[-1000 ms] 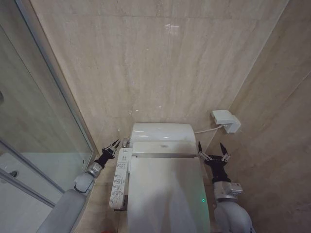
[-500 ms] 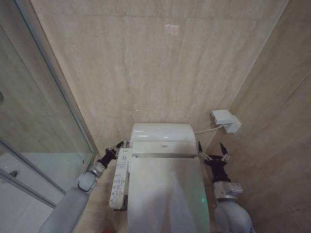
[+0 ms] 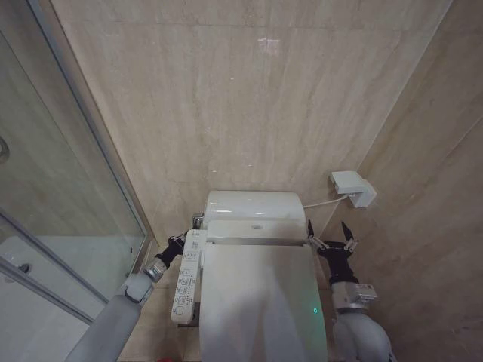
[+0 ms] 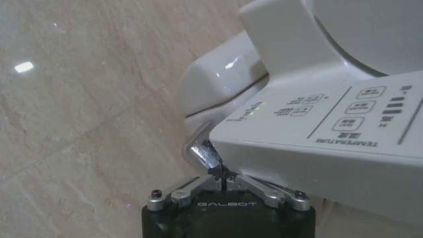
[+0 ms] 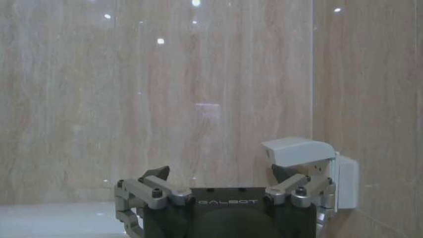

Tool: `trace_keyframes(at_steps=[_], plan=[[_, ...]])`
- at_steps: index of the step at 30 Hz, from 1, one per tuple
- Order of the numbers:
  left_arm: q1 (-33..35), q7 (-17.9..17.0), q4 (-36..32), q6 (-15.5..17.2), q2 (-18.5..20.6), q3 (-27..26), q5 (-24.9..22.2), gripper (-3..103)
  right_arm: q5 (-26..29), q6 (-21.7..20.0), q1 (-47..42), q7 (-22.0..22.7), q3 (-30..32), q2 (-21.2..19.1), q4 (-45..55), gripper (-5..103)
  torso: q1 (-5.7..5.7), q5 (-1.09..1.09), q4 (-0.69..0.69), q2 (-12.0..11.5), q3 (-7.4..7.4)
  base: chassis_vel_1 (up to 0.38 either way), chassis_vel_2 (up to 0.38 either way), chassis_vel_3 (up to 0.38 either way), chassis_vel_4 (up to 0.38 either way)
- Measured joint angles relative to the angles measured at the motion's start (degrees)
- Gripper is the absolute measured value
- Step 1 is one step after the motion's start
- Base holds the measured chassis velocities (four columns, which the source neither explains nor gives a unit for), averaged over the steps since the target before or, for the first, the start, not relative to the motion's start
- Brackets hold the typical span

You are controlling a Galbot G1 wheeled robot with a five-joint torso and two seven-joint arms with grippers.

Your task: Open the toilet lid, clean the toilet bowl with a toilet brush, close the toilet lid, and flush.

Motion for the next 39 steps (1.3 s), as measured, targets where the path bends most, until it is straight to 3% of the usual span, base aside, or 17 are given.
trace_keyframes(at_steps=[24,32,35,39], plan=[[1.9,-0.2,0.6,0.2,-1.4,-2.3,-0.5,0,0.0,0.0,0.0,0.0,0.0,0.0,0.0,100,0.0,0.01,-0.04,0.0,-0.02,0.0,0.0,0.0,0.0],[6.6,-6.1,-0.9,4.4,-2.4,-3.9,-2.2,0,0.0,0.0,0.0,0.0,0.0,0.0,0.0,100,0.0,0.0,0.0,0.0,-0.02,0.0,0.0,0.0,0.0],[9.4,-12.4,-4.4,9.3,-2.7,-4.4,-4.5,0,0.0,0.0,0.0,0.0,0.0,0.0,0.0,100,0.0,0.0,0.0,0.0,-0.02,0.0,0.0,0.0,0.0],[11.7,-16.1,-9.6,13.0,-3.1,-5.2,-9.5,0,0.0,0.0,0.0,0.0,0.0,0.0,0.0,100,0.0,0.01,0.0,0.0,-0.02,0.0,0.0,0.0,0.0]])
